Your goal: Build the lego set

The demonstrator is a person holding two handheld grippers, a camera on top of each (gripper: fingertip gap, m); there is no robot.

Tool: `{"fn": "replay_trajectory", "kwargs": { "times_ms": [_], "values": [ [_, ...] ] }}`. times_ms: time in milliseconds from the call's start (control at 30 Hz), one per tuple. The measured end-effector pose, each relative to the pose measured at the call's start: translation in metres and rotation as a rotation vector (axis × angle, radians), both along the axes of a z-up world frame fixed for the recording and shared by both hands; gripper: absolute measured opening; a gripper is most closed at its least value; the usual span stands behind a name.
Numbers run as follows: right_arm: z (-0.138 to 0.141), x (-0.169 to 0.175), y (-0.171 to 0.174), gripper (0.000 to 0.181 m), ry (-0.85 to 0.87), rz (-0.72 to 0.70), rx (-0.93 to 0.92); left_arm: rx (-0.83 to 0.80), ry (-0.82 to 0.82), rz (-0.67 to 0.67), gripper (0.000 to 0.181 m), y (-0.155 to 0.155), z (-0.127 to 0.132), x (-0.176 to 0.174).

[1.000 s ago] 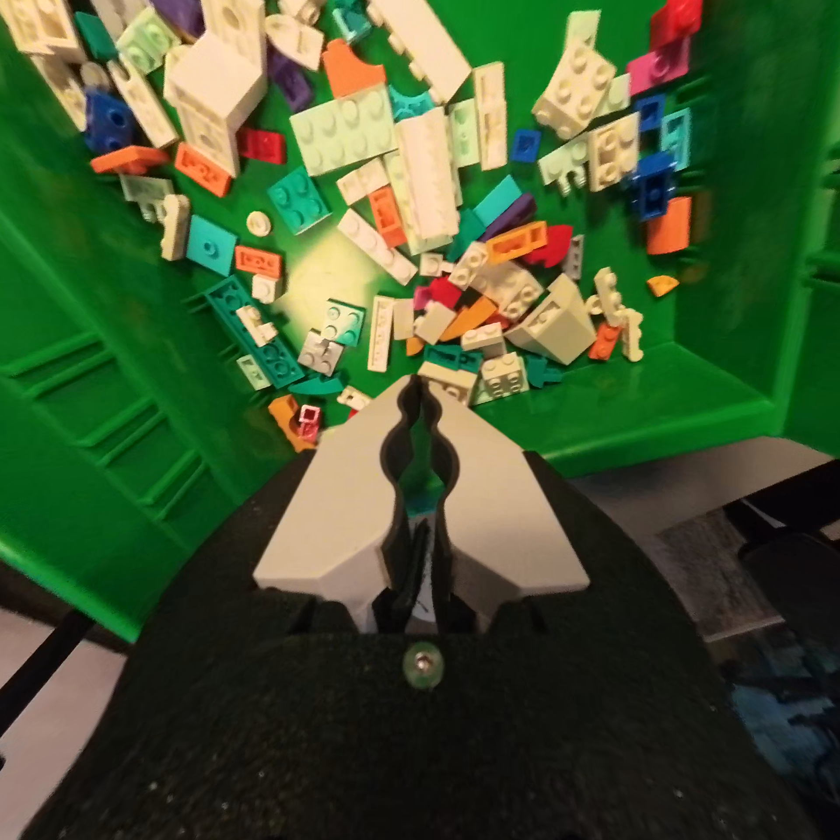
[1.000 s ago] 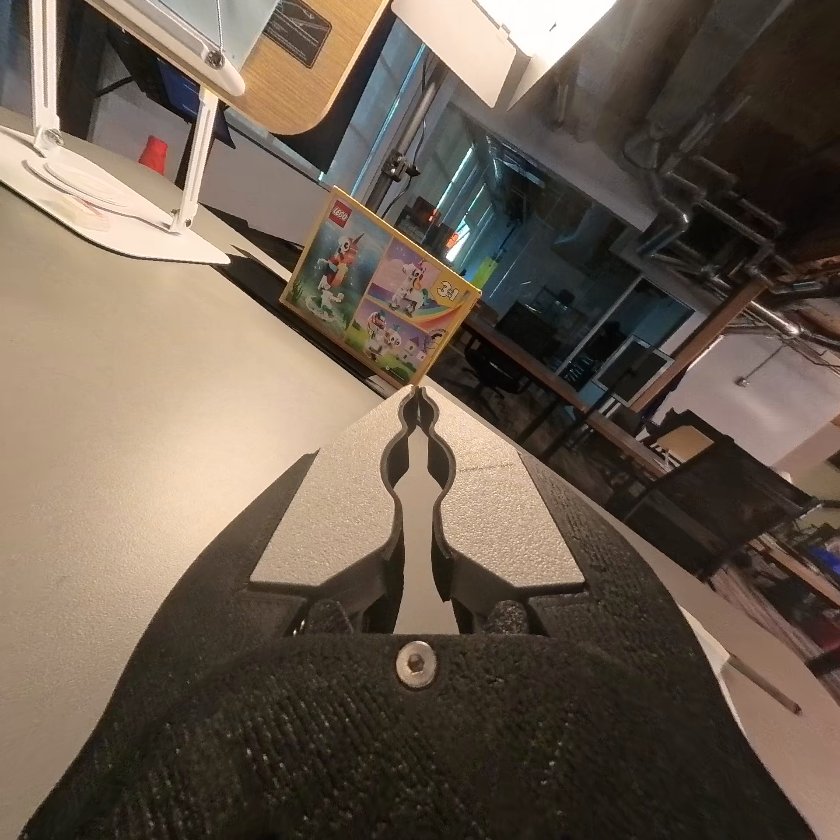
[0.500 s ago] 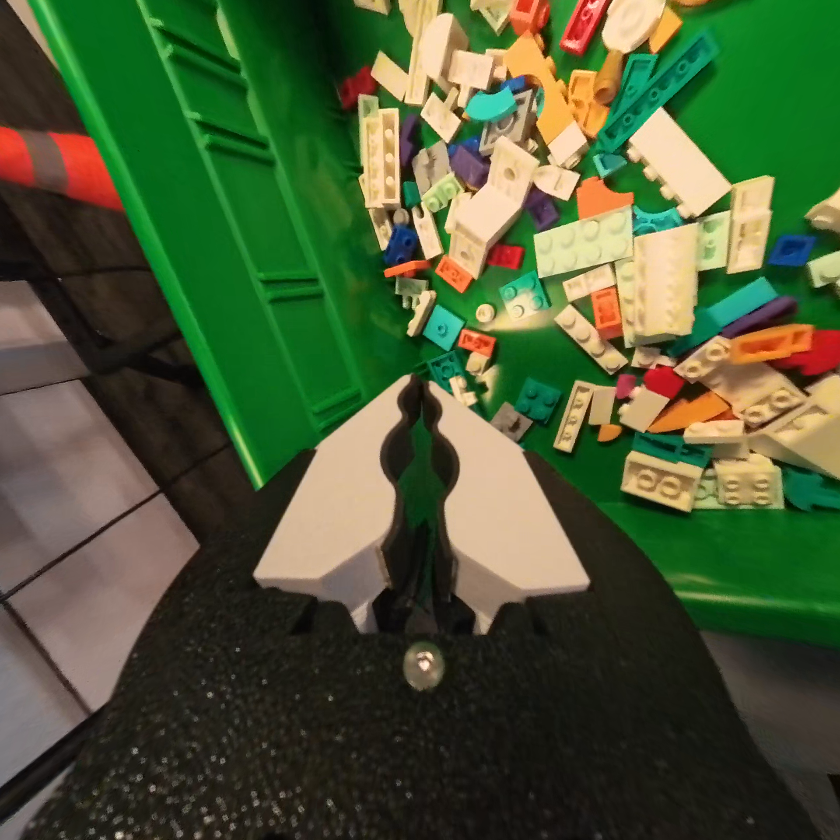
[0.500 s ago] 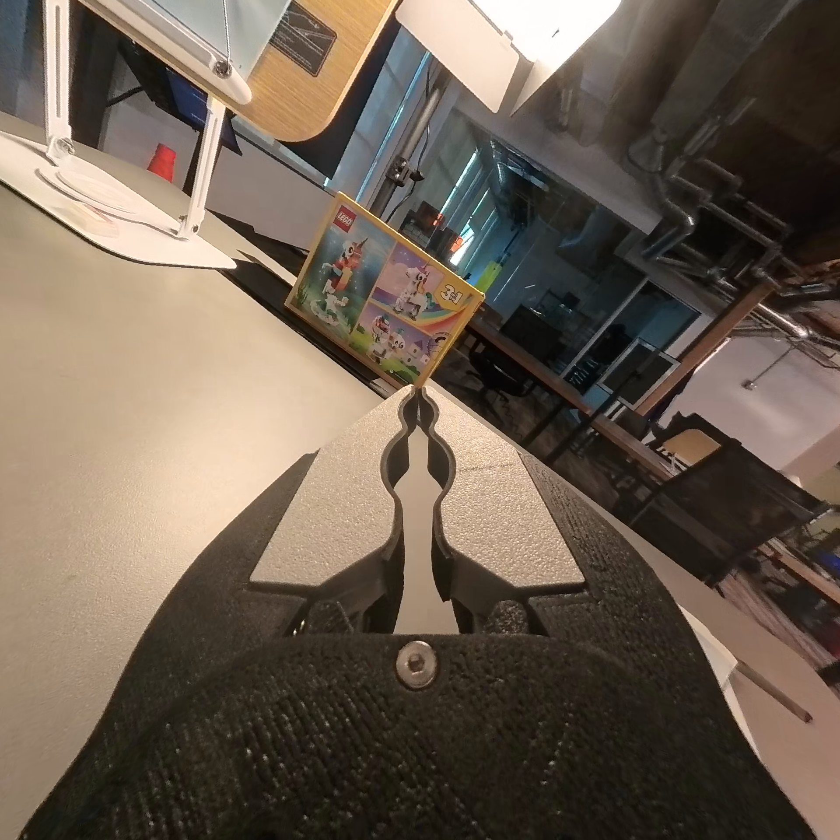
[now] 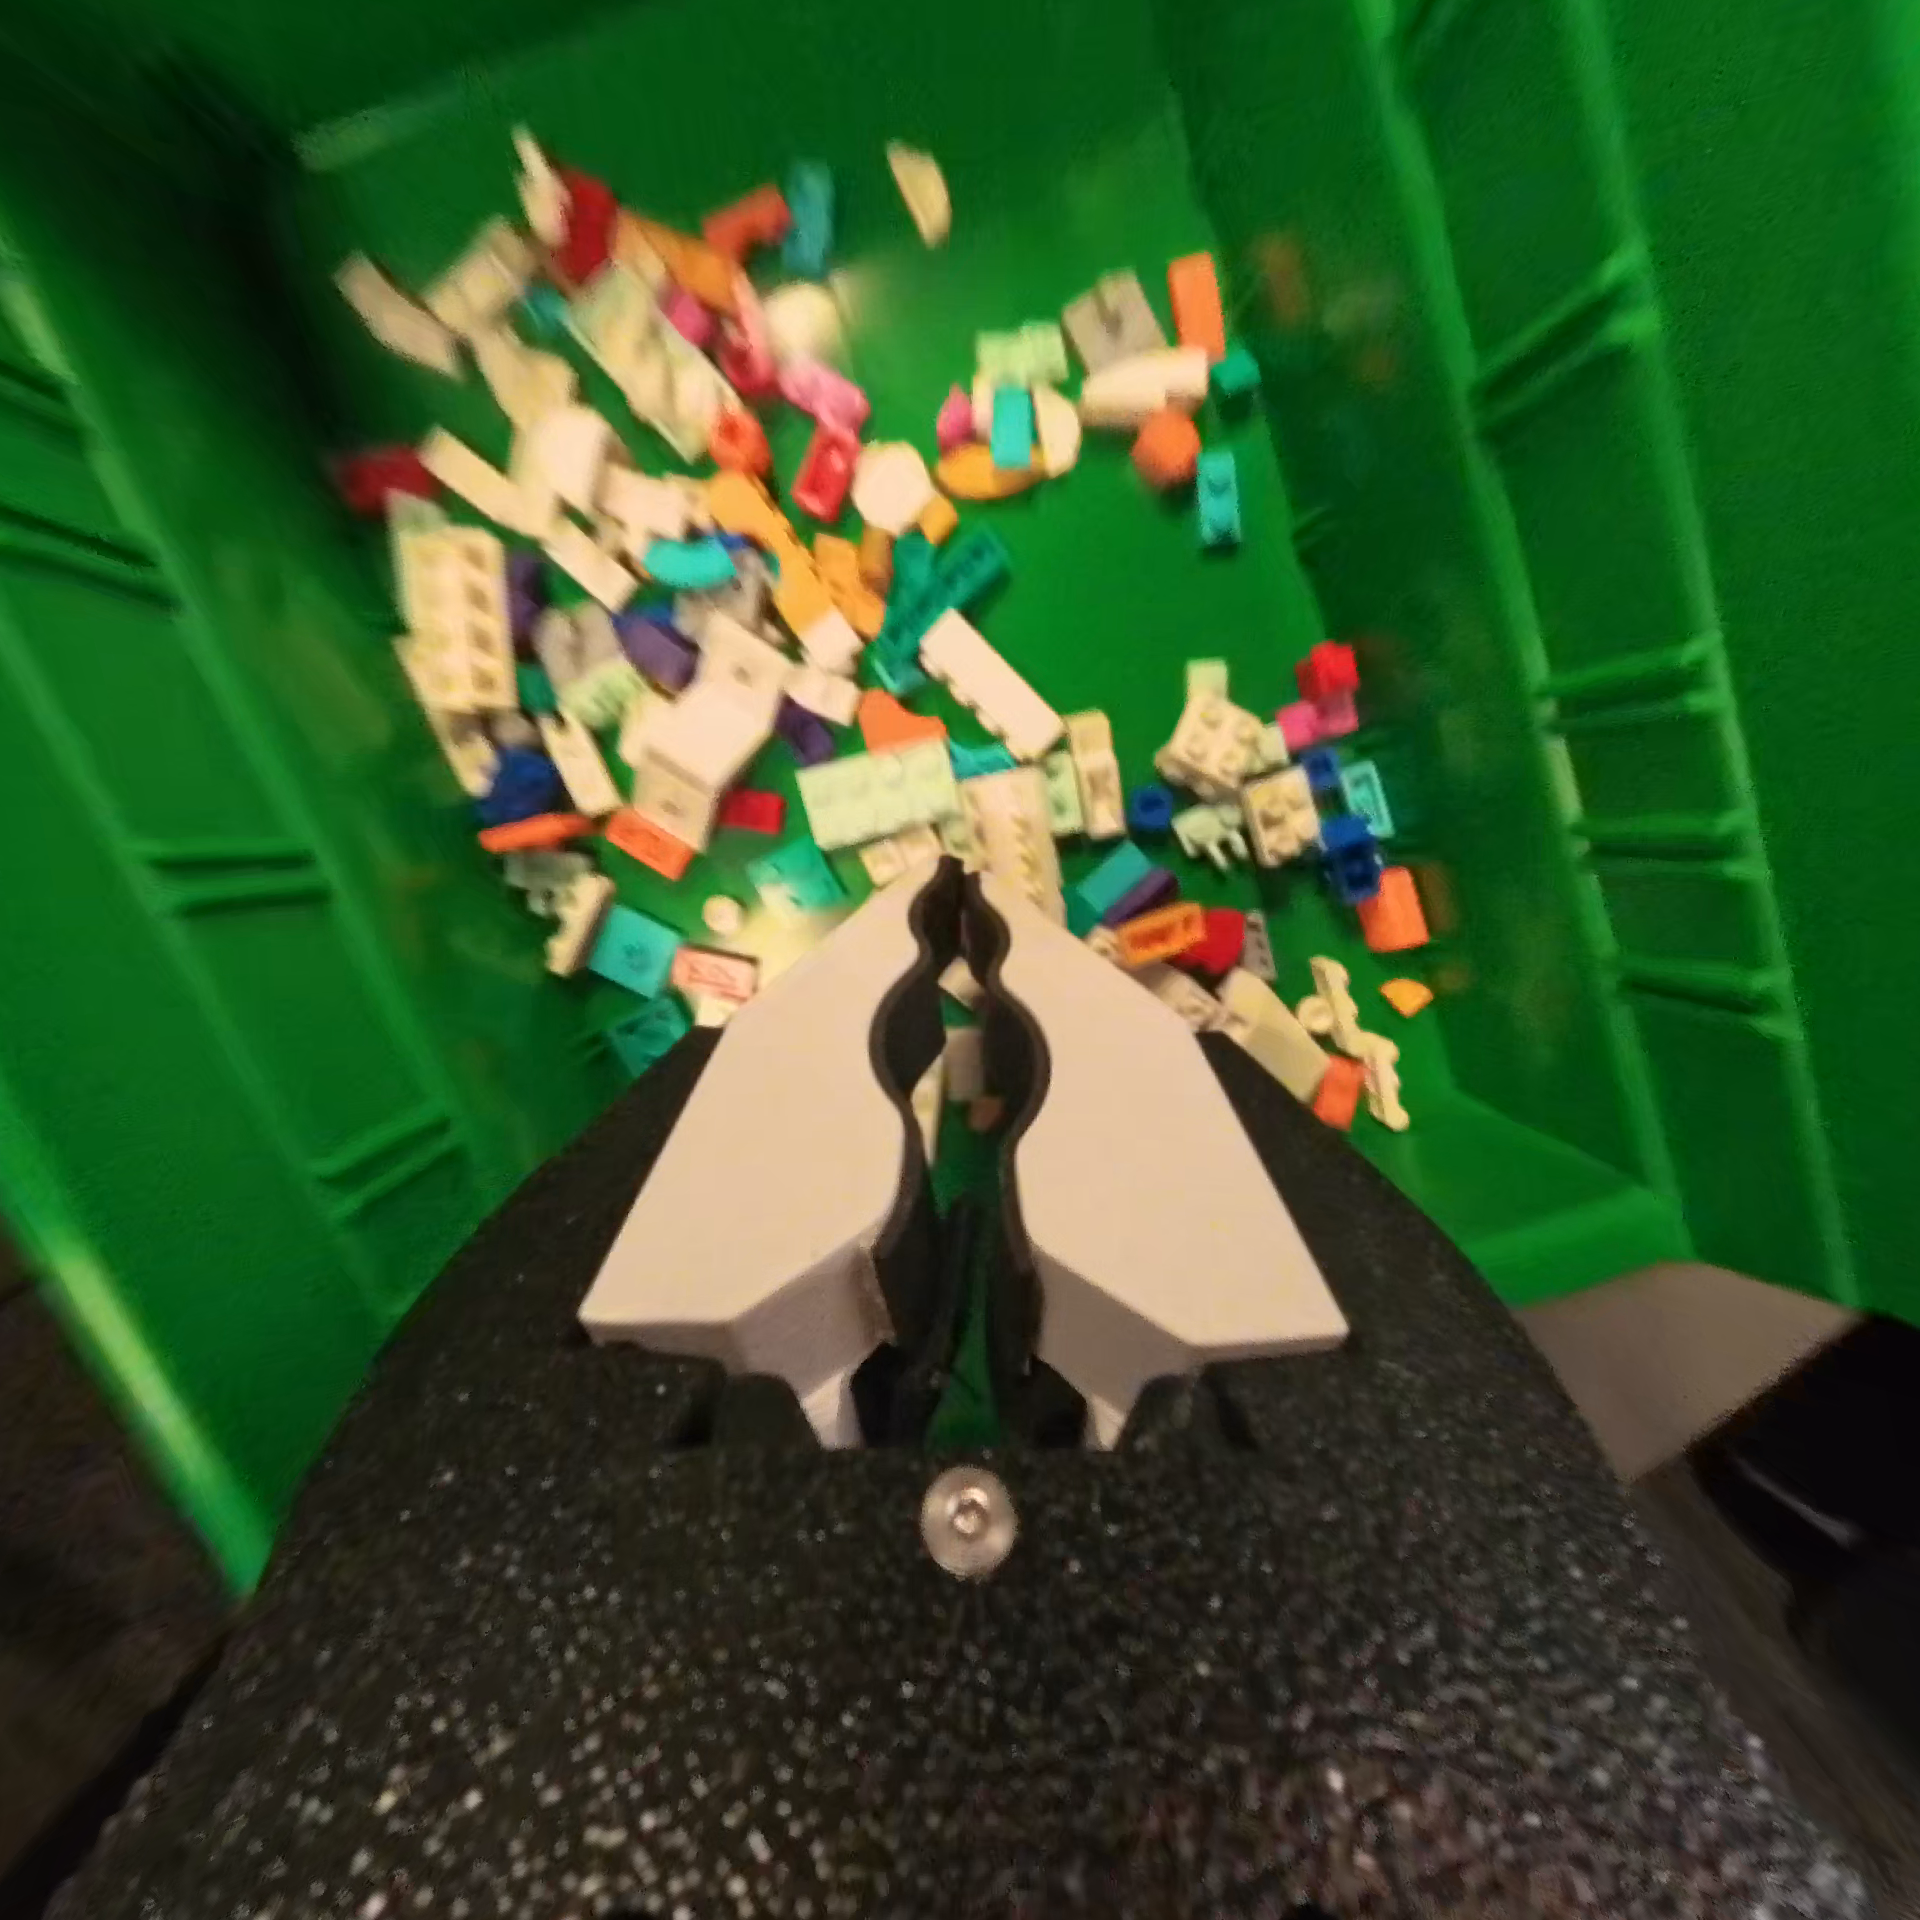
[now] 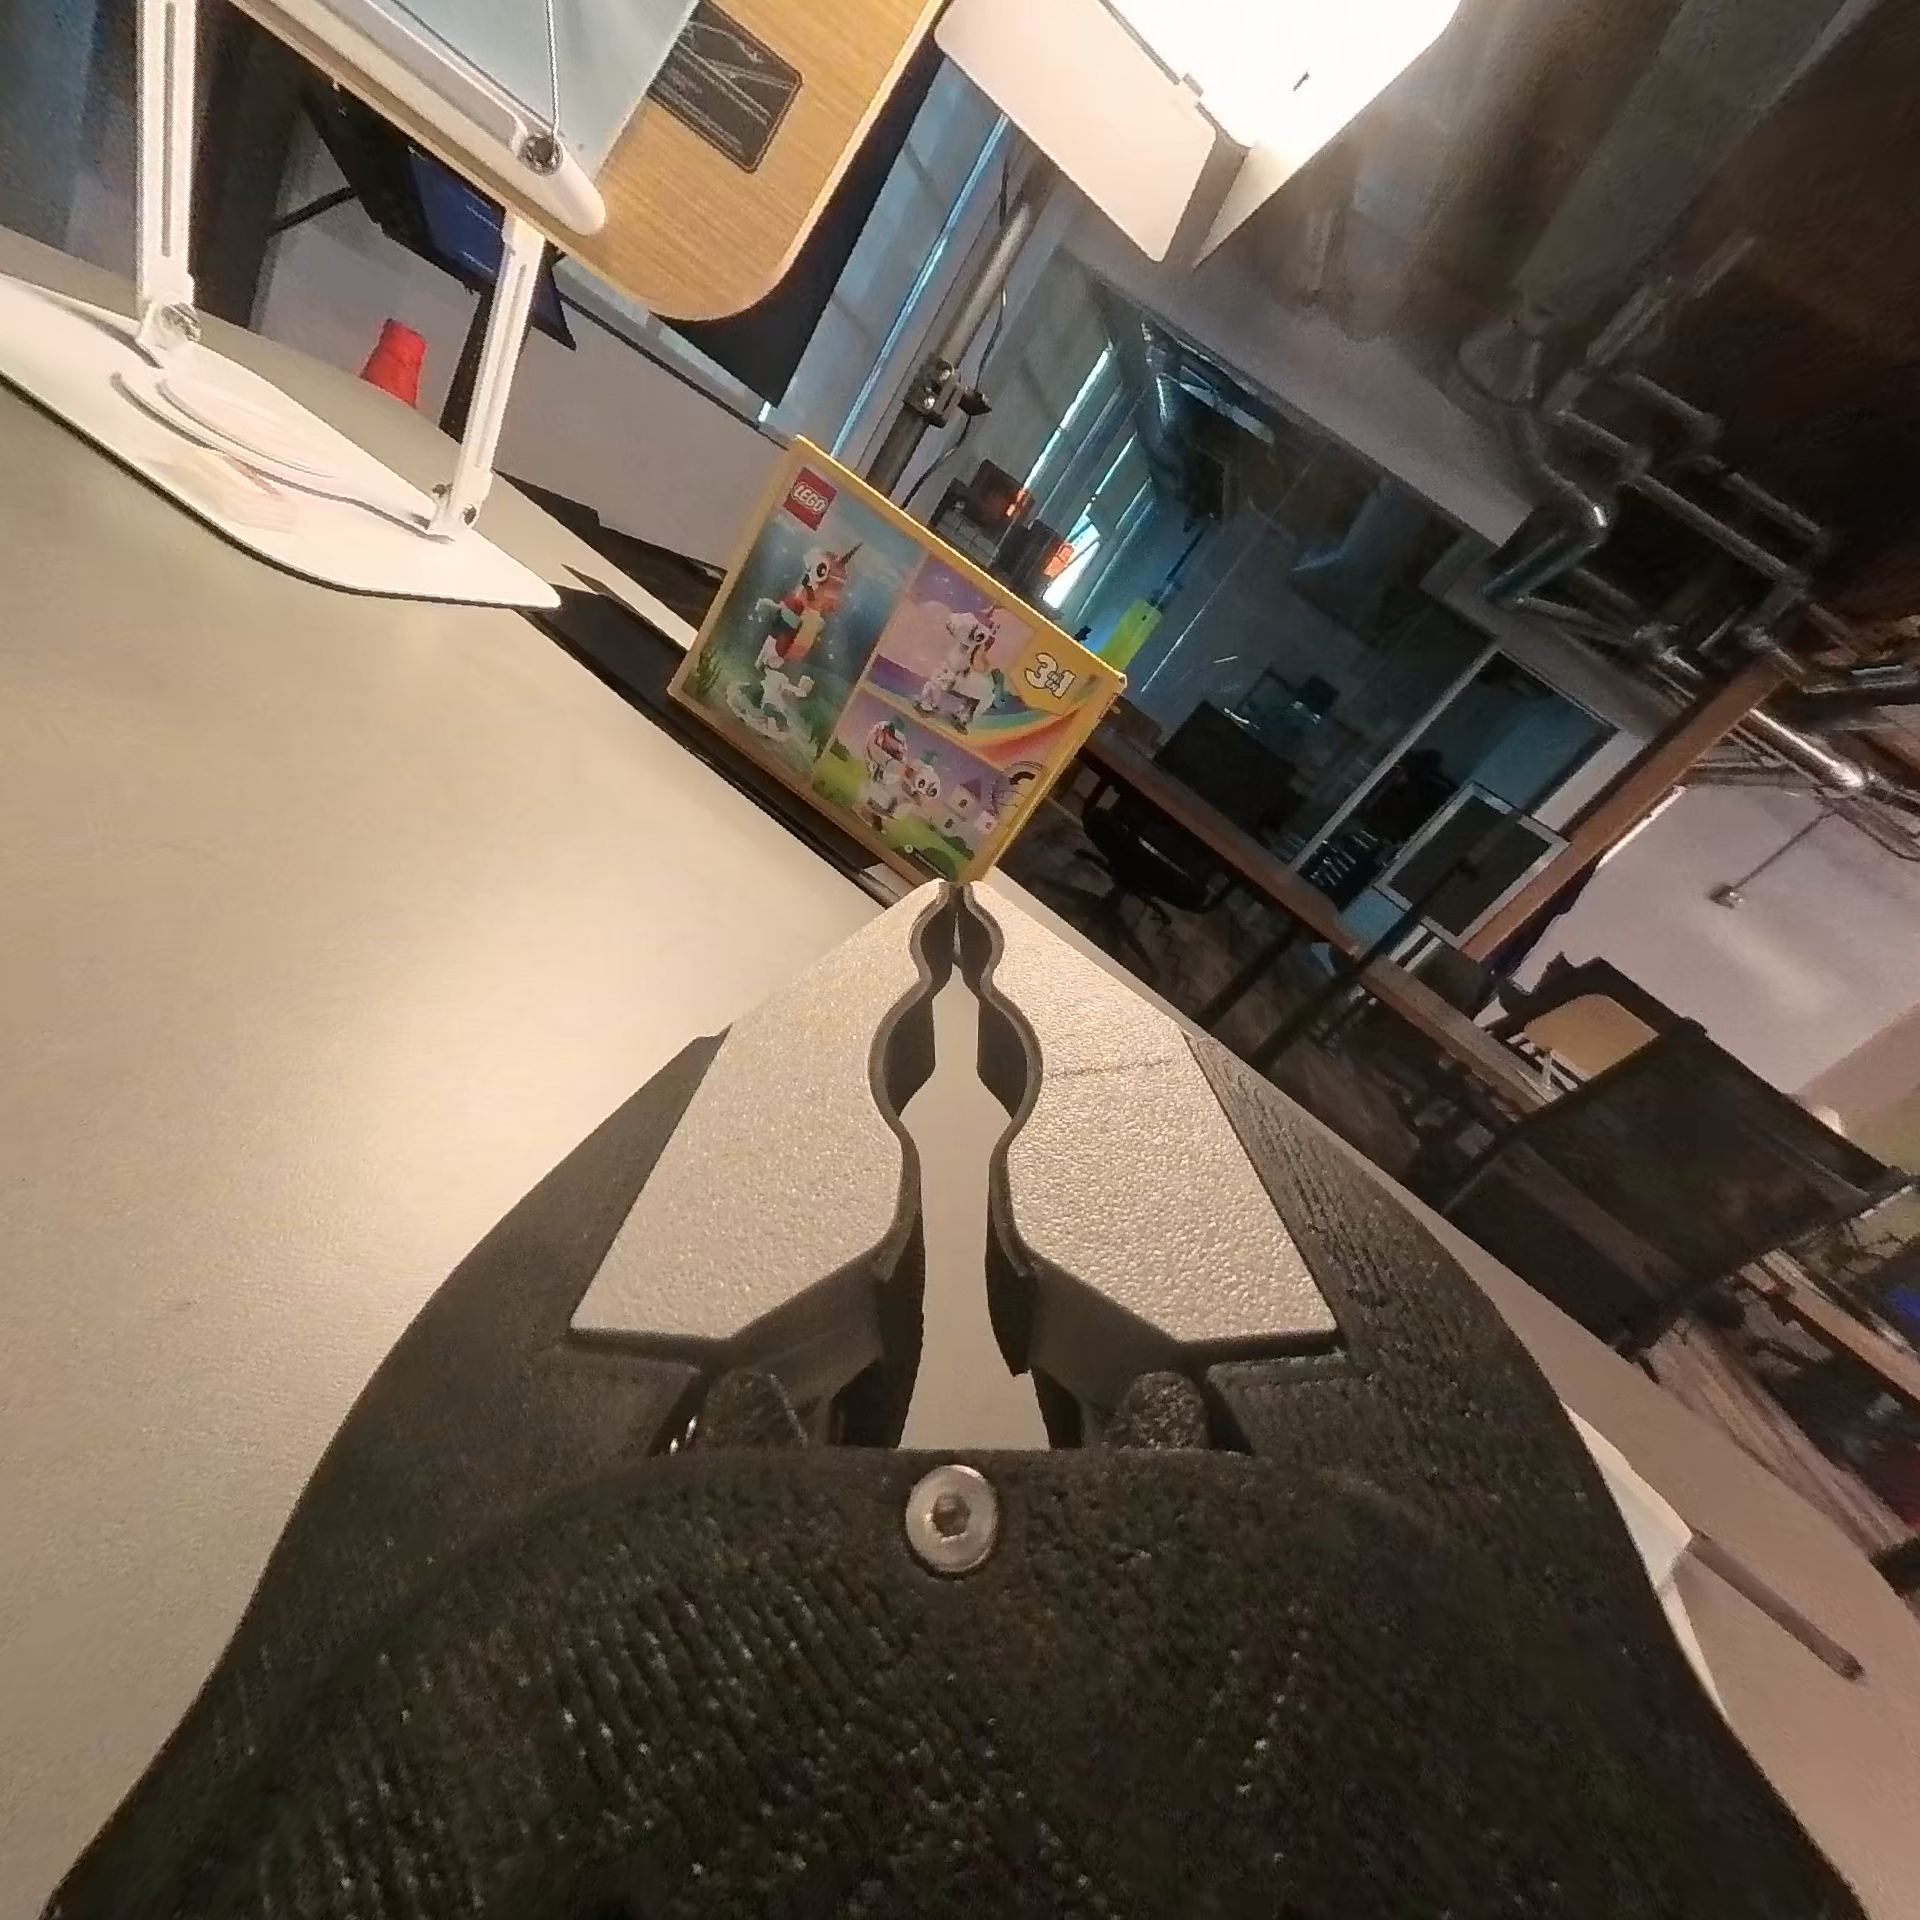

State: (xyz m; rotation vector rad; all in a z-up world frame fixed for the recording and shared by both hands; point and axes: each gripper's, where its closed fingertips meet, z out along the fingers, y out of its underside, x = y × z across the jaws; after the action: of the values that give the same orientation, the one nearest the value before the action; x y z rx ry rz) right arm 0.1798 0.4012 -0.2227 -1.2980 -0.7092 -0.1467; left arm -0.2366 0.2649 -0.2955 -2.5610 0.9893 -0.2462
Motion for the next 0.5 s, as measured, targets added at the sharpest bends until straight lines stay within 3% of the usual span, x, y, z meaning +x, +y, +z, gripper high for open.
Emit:
{"fn": "replay_trajectory", "kwargs": {
  "times_ms": [100,200,367,500],
  "values": [
    [0.000,0.000,0.000,0.000,0.001,0.000,0.000,0.217,0.131,-0.027,0.000,0.034,0.017,-0.011],
    [0.000,0.000,0.000,0.000,-0.003,0.001,-0.001,0.334,0.239,-0.090,0.000,0.062,0.024,-0.009],
    [0.000,0.000,0.000,0.000,0.001,0.004,-0.001,0.363,0.333,-0.178,0.000,0.096,0.008,-0.003],
    [0.000,-0.002,-0.001,0.000,0.000,0.015,-0.003,0.284,0.342,-0.196,0.000,0.100,-0.011,-0.007]
  ]
}}
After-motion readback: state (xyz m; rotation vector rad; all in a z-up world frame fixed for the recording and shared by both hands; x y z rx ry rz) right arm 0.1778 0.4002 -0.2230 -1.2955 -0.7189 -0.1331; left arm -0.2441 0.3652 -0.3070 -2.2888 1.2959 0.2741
